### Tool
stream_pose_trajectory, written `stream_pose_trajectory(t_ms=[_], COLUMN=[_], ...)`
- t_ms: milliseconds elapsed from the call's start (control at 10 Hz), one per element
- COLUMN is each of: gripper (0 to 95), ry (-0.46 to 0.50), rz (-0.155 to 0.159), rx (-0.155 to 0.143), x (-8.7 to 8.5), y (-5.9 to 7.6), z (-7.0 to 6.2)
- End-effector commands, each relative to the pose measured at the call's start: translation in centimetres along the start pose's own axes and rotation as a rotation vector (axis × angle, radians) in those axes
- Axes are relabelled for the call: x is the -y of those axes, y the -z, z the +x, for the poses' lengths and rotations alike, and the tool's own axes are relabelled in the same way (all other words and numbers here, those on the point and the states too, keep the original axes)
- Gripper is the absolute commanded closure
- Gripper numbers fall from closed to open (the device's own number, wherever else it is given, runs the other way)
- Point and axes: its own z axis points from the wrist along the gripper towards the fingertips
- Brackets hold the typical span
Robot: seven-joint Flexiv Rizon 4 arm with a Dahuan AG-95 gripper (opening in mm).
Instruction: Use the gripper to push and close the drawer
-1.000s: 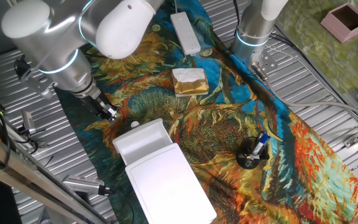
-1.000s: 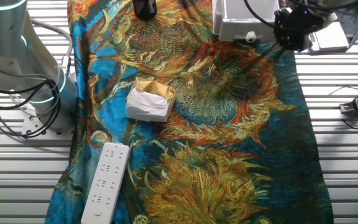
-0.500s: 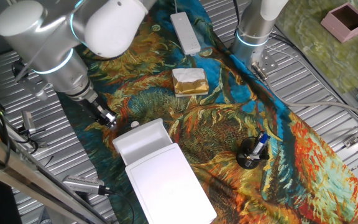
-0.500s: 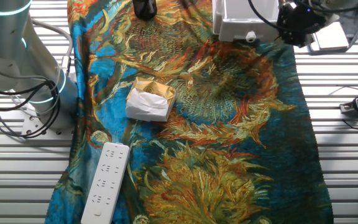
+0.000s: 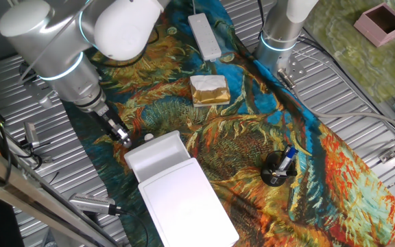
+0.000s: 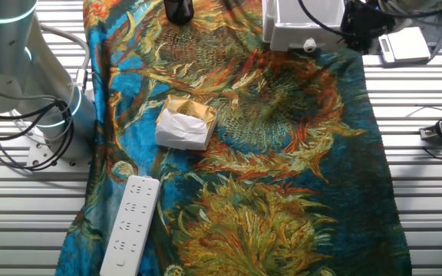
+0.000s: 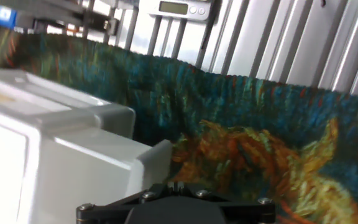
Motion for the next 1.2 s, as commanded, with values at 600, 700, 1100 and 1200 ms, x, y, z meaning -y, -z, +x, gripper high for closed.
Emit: stream_pose_trajectory(t_ms=[600, 700, 1100, 1200], gripper=[95.0, 95.0, 95.0, 95.0], ry=[-0.107, -0.131, -0.190, -0.198], rz=[-0.017, -0.019, -0.014, -0.013], rx=[0.008, 0.015, 0.026, 0.029], x=[-4.6, -6.1, -9.9, -10.3], y=[-1.5, -2.1, -4.3, -4.6], z=[-0.8, -1.1, -1.6, -1.7])
